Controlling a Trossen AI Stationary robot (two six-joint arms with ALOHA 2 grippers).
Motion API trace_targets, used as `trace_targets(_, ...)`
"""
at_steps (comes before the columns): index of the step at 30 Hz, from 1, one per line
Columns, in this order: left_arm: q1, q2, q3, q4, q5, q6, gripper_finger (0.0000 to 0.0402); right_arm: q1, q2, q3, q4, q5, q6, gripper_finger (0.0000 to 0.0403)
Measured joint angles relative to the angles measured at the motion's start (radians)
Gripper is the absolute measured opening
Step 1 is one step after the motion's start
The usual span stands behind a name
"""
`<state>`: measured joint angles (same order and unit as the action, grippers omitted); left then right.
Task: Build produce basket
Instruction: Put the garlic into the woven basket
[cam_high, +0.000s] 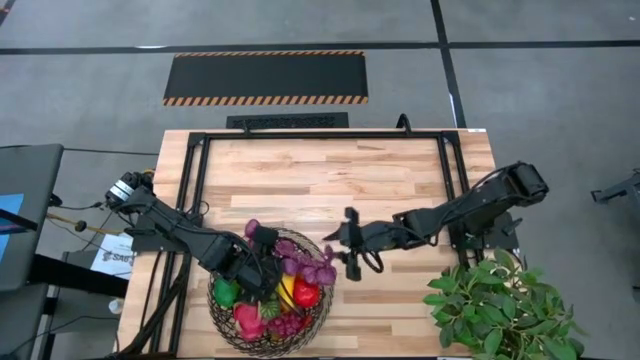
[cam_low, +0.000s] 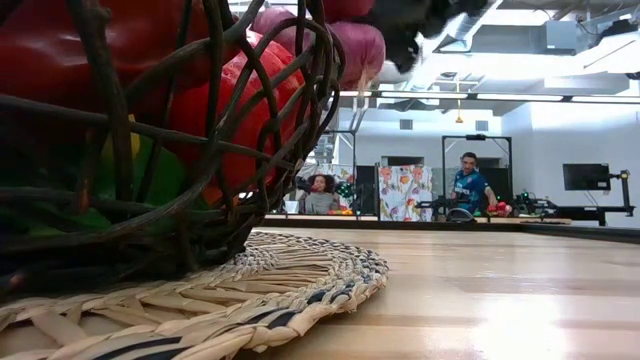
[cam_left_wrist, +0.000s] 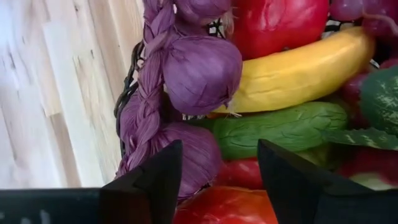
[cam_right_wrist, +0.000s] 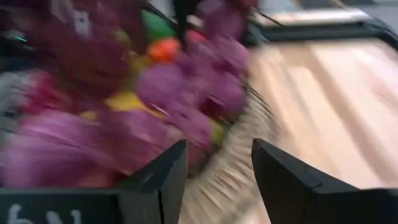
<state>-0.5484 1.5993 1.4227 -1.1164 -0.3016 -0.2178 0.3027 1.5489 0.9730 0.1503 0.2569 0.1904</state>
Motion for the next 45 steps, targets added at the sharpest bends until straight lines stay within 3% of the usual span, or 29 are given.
trace_targets(4,0.000,0.000,0.002,-0.001,-0.020,-0.037,0.0189,0.012,0.047,0.032,0.098,-0.169,-0.004,0.0198)
trace_targets(9,0.000,0.000,0.065,-0.040,-0.064,-0.090,0.0181,0.052,0.127,0.108,0.089,-0.283,-0.014,0.0198)
trace_targets(17,-0.010,-0.001,0.253,-0.230,-0.080,-0.237,0.0160,0.077,0.307,0.267,0.093,-0.292,-0.088,0.0190)
trace_targets(23,-0.031,-0.001,0.300,-0.271,-0.063,-0.331,0.0148,0.060,0.386,0.369,0.067,-0.343,-0.113,0.0185)
trace_targets(28,-0.053,-0.001,0.301,-0.264,0.008,-0.367,0.0141,0.067,0.386,0.427,-0.081,-0.365,-0.112,0.0184)
trace_targets(35,-0.069,-0.001,0.301,-0.264,-0.067,-0.374,0.0137,0.101,0.344,0.454,-0.242,-0.363,-0.101,0.0182)
trace_targets(45,-0.068,0.000,0.301,-0.302,-0.075,-0.373,0.0138,0.101,0.314,0.454,-0.263,-0.350,-0.090,0.0183)
